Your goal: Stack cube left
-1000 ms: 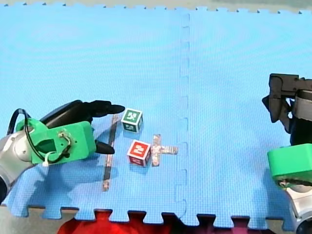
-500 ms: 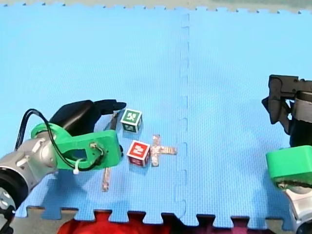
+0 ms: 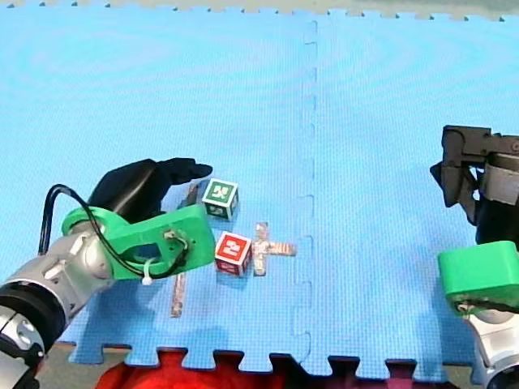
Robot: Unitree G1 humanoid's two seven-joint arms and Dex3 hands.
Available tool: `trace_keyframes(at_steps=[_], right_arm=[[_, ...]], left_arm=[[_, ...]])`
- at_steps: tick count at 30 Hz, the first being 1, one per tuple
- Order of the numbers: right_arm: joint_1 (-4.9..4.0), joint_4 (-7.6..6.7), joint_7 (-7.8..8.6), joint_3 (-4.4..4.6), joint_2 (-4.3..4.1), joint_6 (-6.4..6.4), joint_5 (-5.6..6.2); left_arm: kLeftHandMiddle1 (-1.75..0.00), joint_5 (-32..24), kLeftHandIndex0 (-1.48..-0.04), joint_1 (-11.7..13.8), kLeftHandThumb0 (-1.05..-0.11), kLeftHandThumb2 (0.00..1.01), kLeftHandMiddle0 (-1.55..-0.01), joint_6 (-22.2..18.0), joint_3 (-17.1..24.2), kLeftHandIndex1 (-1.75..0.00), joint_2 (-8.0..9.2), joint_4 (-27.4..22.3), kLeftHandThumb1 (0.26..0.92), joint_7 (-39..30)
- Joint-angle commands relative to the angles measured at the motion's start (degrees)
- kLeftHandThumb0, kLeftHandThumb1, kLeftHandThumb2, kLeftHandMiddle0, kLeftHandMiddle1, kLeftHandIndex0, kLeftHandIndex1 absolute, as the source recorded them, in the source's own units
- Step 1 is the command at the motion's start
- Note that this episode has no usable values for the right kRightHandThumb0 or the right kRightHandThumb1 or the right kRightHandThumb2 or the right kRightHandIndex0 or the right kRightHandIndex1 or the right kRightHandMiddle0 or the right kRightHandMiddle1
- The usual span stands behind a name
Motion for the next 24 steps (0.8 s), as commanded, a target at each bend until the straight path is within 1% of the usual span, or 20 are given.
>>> trace_keyframes(at_steps=[1, 2, 3, 4, 6, 9, 15, 21, 24], right_arm=[[-0.07, 0.25, -0.22, -0.01, -0.14, -0.08, 0.04], [-0.06, 0.31, -0.24, 0.0, -0.15, -0.16, 0.02], [-0.05, 0.36, -0.27, 0.01, -0.17, -0.23, 0.0], [-0.04, 0.38, -0.3, 0.01, -0.19, -0.29, -0.03], [0.01, 0.43, -0.38, 0.0, -0.23, -0.39, -0.07], [0.12, 0.39, -0.65, 0.05, -0.13, -0.34, -0.26], [0.09, 0.35, -0.93, 0.11, 0.04, -0.09, -0.39], [0.01, 1.05, -1.23, 0.2, 0.04, -0.25, -0.53], [-0.01, 1.18, -1.5, 0.29, 0.1, -0.26, -0.67]], left_arm=[[-1.75, -0.3, -0.91, 0.2, -0.52, 0.01, -0.83, -0.7, 0.4, -0.1, -0.13, 0.4, 0.722, 1.1], [-1.75, -0.1, -0.96, 0.4, -0.525, 0.01, -0.84, -1.5, 0.4, -0.09, -0.09, 0.4, 0.724, 2.7], [-1.75, 0.3, -1.06, 0.6, -0.519, 0.01, -0.85, -2.4, 0.3, -0.1, -0.02, 0.5, 0.734, 4.9], [-1.75, 0.7, -1.19, 0.7, -0.482, 0.01, -0.87, -3.2, 0.0, -0.12, 0.07, 0.5, 0.764, 6.6], [-1.75, 1.5, -1.28, 1.0, -0.458, 0.02, -0.88, -4.2, -0.5, -0.13, 0.25, 0.7, 0.781, 8.6], [-1.75, 1.9, -1.27, 1.3, -0.489, 0.02, -0.89, -5.2, -0.7, -0.09, 0.58, 1.0, 0.802, 9.0], [-1.75, 1.6, -1.26, 2.0, -0.499, 0.01, -0.89, -7.6, -0.3, -0.06, 1.58, 1.0, 0.806, 6.7], [-1.75, 0.8, -1.26, 2.0, -0.498, 0.01, -0.89, -8.0, 0.4, -0.05, 1.85, 1.0, 0.809, 4.4], [-1.75, 0.1, -1.26, 2.1, -0.499, 0.01, -0.89, -7.9, 1.0, -0.05, 1.86, 0.9, 0.811, 2.7]])
